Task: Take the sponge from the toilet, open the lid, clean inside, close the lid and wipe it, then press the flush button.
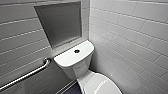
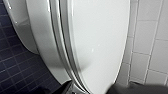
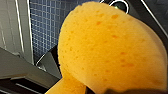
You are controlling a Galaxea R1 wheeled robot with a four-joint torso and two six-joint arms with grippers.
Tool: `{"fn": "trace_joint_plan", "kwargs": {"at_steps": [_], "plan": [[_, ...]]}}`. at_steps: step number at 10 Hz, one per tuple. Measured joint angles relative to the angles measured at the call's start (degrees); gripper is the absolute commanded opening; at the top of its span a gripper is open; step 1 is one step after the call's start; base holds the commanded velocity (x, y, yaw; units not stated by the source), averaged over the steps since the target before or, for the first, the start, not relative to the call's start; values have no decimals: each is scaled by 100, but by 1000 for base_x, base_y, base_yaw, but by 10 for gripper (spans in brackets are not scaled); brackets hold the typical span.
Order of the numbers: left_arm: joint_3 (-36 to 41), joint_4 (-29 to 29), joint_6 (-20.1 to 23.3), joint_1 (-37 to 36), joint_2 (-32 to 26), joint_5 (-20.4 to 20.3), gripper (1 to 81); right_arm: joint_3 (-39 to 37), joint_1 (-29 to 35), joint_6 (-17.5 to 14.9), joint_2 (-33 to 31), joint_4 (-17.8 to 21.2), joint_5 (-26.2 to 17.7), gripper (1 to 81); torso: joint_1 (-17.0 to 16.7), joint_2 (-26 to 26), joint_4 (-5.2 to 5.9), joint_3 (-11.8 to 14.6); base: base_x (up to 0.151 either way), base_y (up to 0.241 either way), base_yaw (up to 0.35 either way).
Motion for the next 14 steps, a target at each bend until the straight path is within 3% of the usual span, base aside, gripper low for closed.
{"fn": "trace_joint_plan", "kwargs": {"at_steps": [4, 14], "plan": [[-306, -4, -341, -102, 190, -85, 811, 0, 20, 0, 2, 0, 2, 10, 2, 0, 0, -26, 0, 0, 0], [-1274, -20, -532, -226, 718, -96, 811, -2, 40, 0, 83, 0, -4, 10, 4, 0, 0, -63, 0, 0, 0]]}}
